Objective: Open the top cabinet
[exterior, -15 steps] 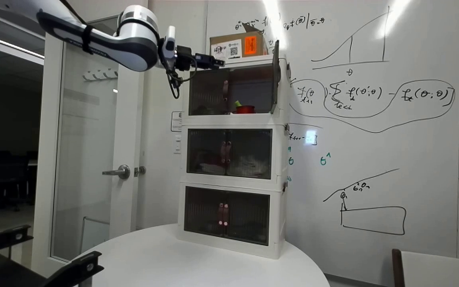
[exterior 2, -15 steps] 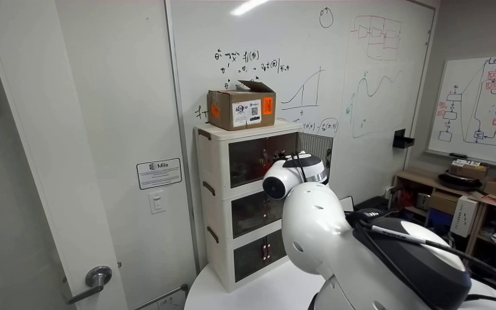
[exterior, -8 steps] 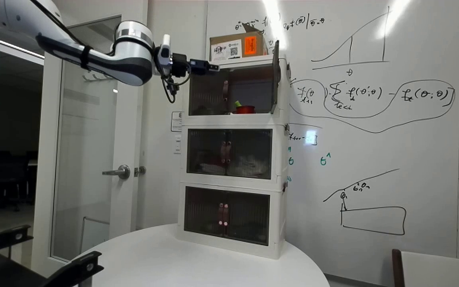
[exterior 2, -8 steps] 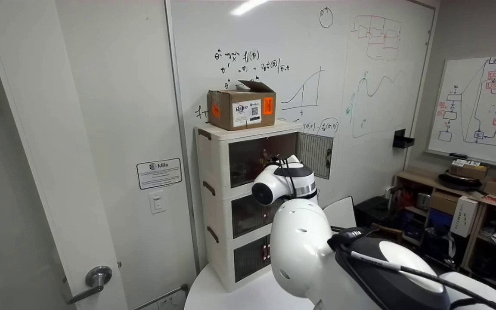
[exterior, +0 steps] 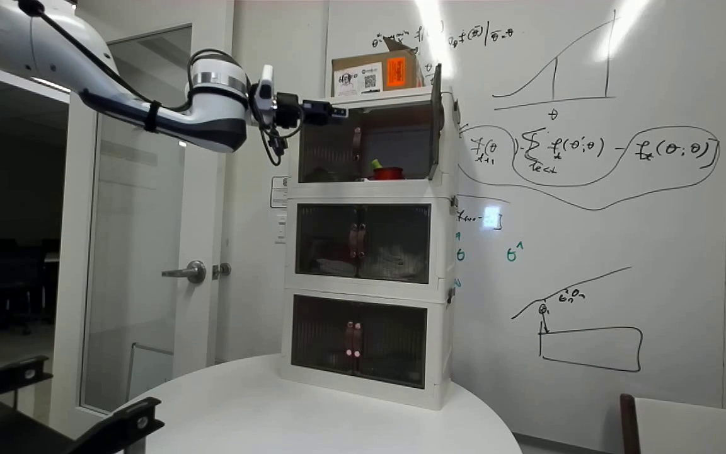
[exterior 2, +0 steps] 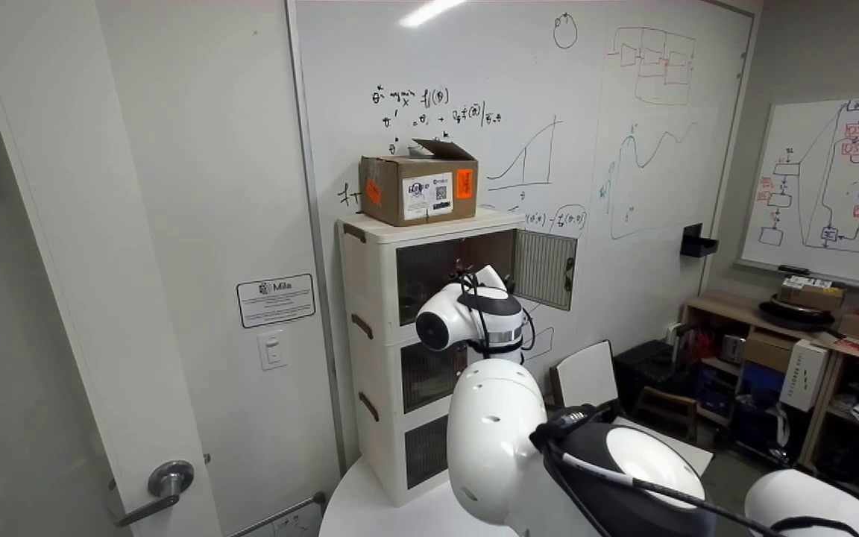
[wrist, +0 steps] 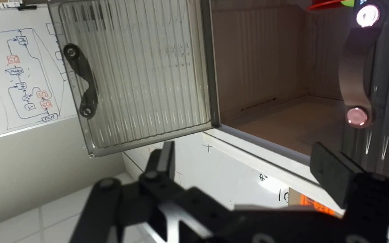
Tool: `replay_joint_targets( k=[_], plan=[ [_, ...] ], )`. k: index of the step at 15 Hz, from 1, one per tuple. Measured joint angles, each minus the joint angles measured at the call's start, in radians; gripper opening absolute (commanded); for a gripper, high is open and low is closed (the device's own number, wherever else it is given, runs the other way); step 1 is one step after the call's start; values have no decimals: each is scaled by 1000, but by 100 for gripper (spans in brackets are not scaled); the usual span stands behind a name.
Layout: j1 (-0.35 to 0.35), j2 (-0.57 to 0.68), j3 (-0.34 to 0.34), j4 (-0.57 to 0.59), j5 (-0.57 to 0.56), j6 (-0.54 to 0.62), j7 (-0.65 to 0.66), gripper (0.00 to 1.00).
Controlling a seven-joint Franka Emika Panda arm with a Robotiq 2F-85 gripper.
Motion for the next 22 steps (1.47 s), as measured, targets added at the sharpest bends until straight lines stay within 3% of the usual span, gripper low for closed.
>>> replay_joint_targets(
  k=[10, 22],
  plan=[
    [-112, -21, 53, 140, 168, 1, -198, 100],
    [-219, -118, 59, 248, 265, -2, -262, 98]
  ],
)
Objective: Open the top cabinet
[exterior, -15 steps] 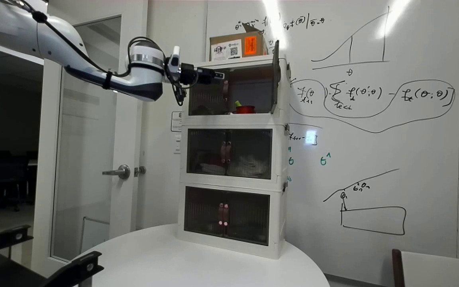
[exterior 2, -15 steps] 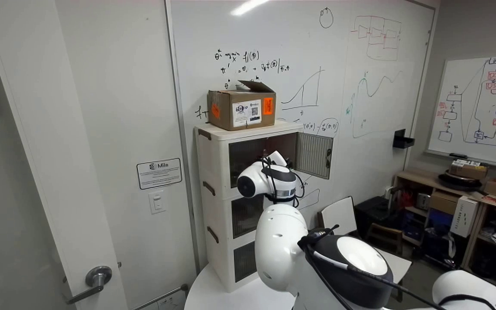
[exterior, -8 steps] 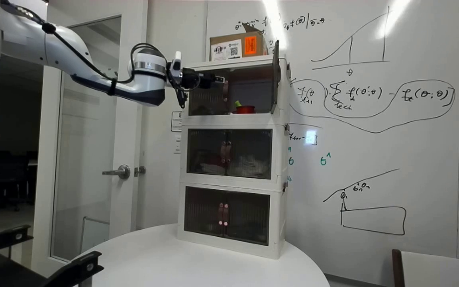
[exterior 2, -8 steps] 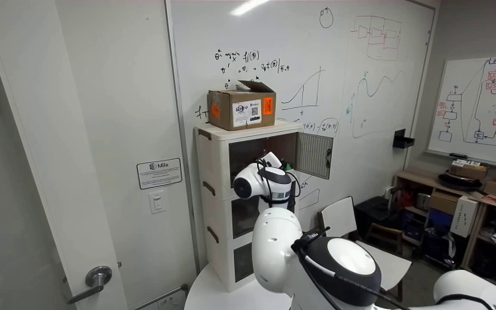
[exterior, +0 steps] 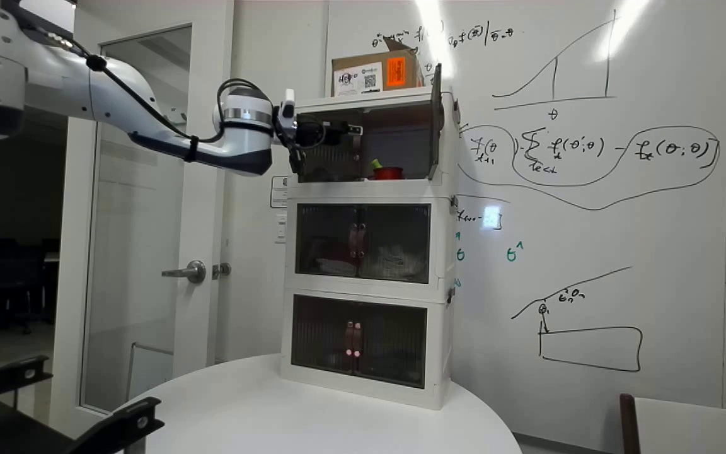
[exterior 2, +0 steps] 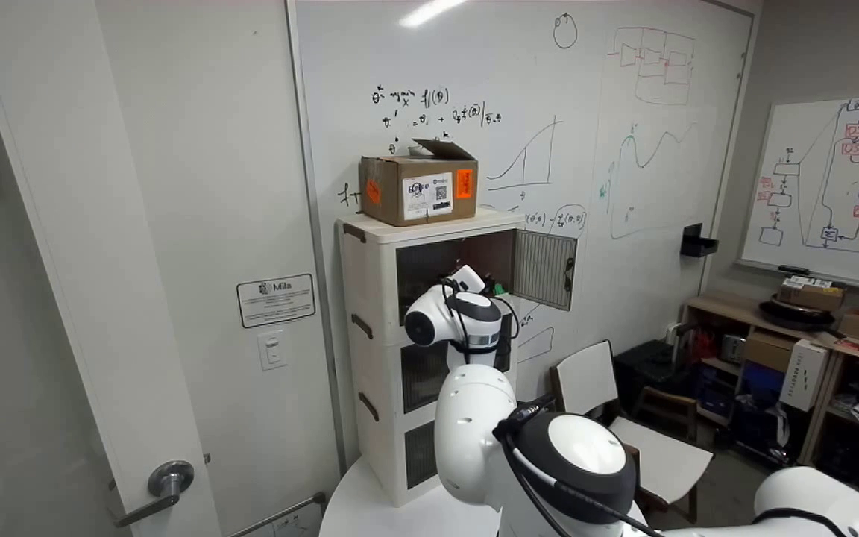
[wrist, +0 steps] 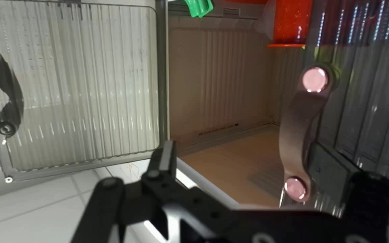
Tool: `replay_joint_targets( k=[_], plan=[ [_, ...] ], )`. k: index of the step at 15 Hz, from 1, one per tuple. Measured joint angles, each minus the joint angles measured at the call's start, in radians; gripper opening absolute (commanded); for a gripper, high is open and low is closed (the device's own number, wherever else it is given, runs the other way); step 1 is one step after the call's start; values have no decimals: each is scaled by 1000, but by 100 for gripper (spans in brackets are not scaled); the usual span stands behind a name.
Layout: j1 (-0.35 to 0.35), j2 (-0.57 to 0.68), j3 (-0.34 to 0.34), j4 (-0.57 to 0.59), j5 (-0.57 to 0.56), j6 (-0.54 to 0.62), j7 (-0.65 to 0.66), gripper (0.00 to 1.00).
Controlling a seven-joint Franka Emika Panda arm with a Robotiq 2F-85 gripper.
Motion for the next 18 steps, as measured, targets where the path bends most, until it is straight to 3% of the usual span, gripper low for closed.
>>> replay_joint_targets(
  k=[1, 2, 4, 11, 13, 18],
  plan=[
    [-6, -4, 0, 6, 5, 0, -1, 73],
    [-11, -8, 0, 12, 11, 0, -2, 71],
    [-18, -15, 0, 21, 21, -1, -4, 58],
    [-24, -29, -1, 45, 39, -11, -5, 4],
    [-24, -32, -2, 54, 43, -12, -5, 0],
    [-16, -48, -7, 50, 63, -12, -5, 1]
  ],
)
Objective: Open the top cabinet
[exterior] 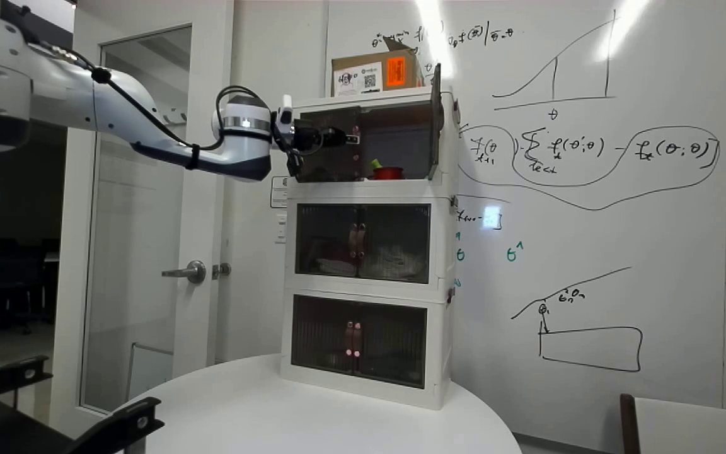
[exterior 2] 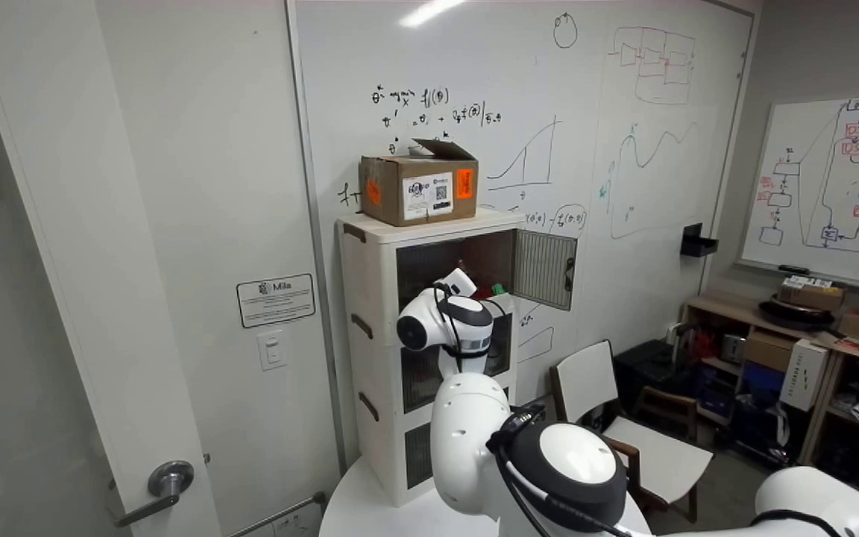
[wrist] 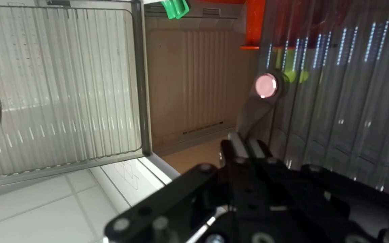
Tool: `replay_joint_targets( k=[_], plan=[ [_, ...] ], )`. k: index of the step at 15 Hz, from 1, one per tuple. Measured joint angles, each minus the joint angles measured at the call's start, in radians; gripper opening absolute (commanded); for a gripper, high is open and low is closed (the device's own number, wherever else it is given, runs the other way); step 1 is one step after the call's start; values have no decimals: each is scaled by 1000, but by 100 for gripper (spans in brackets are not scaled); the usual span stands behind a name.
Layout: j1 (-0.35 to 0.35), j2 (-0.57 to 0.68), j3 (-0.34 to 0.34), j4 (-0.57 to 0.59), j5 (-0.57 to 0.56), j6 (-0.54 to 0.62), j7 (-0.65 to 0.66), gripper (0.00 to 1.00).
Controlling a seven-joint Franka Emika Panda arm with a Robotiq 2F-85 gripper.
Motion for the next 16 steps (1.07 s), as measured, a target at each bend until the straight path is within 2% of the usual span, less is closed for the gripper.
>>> replay_joint_targets(
  k=[4, 8, 9, 10, 11, 16],
  plan=[
    [31, -9, -8, -39, 6, 2, 1, 1],
    [102, -9, -16, -128, 4, 18, 2, 1],
    [121, -9, -18, -151, 4, 21, 2, 28],
    [137, -9, -20, -169, 4, 22, 2, 29],
    [152, -9, -22, -185, 3, 22, 4, 34],
    [196, -9, -46, -219, 0, 22, 5, 72]
  ],
)
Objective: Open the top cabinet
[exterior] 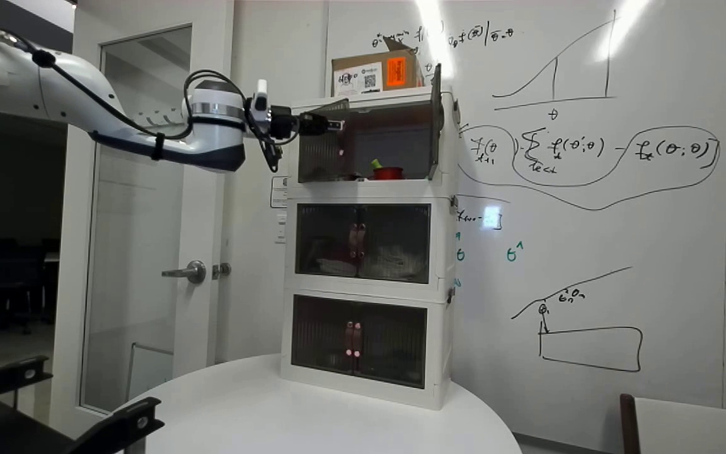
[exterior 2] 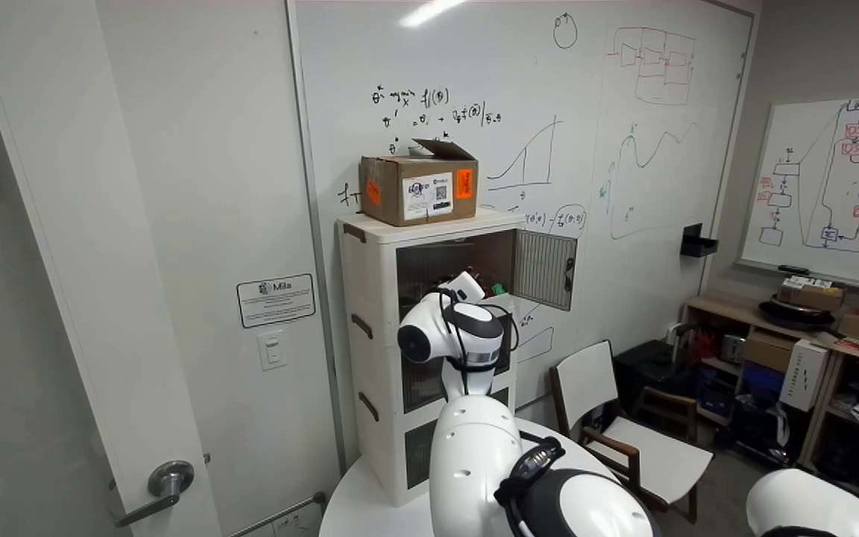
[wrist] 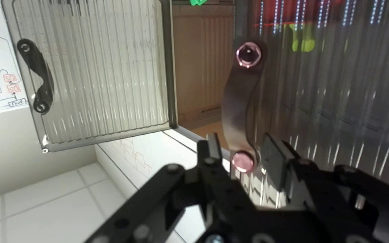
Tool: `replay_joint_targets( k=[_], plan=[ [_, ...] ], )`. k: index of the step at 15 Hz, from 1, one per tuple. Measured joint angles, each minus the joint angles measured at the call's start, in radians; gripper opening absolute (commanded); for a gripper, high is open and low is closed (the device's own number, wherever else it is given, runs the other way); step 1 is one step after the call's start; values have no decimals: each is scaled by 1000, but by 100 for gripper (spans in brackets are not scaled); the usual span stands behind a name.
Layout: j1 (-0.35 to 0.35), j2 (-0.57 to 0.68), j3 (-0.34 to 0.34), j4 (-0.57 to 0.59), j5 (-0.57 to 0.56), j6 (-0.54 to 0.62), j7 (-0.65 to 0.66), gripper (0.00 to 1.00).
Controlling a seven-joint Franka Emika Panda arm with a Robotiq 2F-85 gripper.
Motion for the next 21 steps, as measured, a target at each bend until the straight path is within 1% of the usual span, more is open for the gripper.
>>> replay_joint_targets(
  k=[1, 2, 4, 5, 9, 12, 16, 21],
  plan=[
    [5, 0, -7, -3, -1, 0, 0, 78],
    [10, 0, -14, -5, -1, 0, 0, 86],
    [21, 0, -26, -13, -1, 0, 0, 99],
    [28, 0, -31, -18, 6, 1, -4, 100],
    [65, 16, -46, -51, 25, 29, -30, 100],
    [105, 85, -49, -89, 57, 81, -77, 100],
    [158, 235, -53, -131, 76, 159, -167, 100],
    [242, 465, -60, -153, 79, 159, -288, 100]
  ],
)
